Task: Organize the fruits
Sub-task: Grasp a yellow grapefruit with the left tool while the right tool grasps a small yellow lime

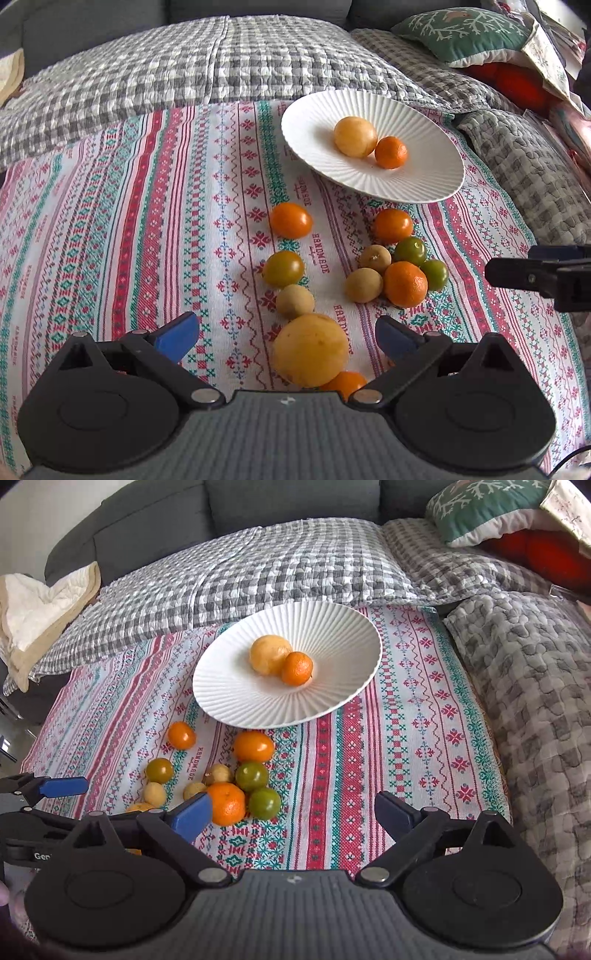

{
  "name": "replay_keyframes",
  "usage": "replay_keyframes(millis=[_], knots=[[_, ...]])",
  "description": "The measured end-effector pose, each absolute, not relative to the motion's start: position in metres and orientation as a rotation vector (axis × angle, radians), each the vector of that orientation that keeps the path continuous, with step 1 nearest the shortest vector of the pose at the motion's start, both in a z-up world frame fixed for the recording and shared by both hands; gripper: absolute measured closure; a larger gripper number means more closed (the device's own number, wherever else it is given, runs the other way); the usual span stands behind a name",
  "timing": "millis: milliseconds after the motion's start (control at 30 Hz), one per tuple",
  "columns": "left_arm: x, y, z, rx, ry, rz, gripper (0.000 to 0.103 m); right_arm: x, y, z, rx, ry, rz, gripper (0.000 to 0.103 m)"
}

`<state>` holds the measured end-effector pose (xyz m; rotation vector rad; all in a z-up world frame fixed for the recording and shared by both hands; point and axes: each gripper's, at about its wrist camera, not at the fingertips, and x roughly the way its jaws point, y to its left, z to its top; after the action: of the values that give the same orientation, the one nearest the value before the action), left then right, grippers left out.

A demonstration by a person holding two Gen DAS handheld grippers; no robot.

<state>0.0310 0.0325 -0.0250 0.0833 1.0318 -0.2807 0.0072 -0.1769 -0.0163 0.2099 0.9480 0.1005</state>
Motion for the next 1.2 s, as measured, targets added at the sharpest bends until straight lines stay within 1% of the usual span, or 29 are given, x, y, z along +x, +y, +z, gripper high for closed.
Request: replay_keyframes(millis=[200, 300, 400, 467, 600, 667, 733, 833, 867, 933, 967, 1033, 1167, 1200], knots=[[0.036, 0.045, -0.034, -0.068, 1.118, -0.279, 0.005, 0.009, -0.184, -0.031, 0.275, 1.015, 0.036, 0.009], [0.036, 0.048, -0.036, -0.124, 1.149, -0.288, 0.007, 0.009, -0.185, -0.035, 0.302, 1.041, 0.023, 0.009], [0.036, 0.050, -0.039, -0.161, 1.173, -0.304, 0.018, 0.008, -0.179, -0.040, 0.305, 1.074, 0.048, 0.010], [0.036, 0.050, -0.041, -0.184, 1.188, -0.309, 0.029, 0.006, -0.171, -0.041, 0.291, 1.091, 0.079, 0.010], [0.035, 0.054, -0.042, -0.227, 1.192, -0.299, 0.041, 0.003, -0.155, -0.046, 0.261, 1.116, 0.133, 0.010], [0.035, 0.055, -0.043, -0.247, 1.196, -0.298, 0.049, 0.002, -0.147, -0.050, 0.260, 1.132, 0.157, 0.011], [0.034, 0.057, -0.044, -0.258, 1.203, -0.294, 0.054, 0.000, -0.140, -0.053, 0.251, 1.143, 0.173, 0.014], [0.034, 0.058, -0.045, -0.269, 1.204, -0.292, 0.055, -0.001, -0.131, -0.053, 0.216, 1.137, 0.191, 0.017], [0.034, 0.058, -0.045, -0.267, 1.203, -0.292, 0.055, -0.001, -0.128, -0.053, 0.207, 1.135, 0.198, 0.018], [0.033, 0.057, -0.044, -0.256, 1.200, -0.292, 0.055, 0.000, -0.125, -0.053, 0.204, 1.132, 0.214, 0.026], [0.032, 0.056, -0.043, -0.250, 1.198, -0.290, 0.055, 0.000, -0.124, -0.053, 0.204, 1.131, 0.224, 0.028], [0.032, 0.053, -0.042, -0.225, 1.190, -0.285, 0.055, 0.000, -0.122, -0.052, 0.203, 1.127, 0.241, 0.039], [0.033, 0.047, -0.039, -0.137, 1.160, -0.280, 0.055, 0.001, -0.117, -0.052, 0.179, 1.117, 0.257, 0.050], [0.033, 0.046, -0.038, -0.121, 1.154, -0.280, 0.055, 0.001, -0.116, -0.052, 0.174, 1.115, 0.259, 0.054]])
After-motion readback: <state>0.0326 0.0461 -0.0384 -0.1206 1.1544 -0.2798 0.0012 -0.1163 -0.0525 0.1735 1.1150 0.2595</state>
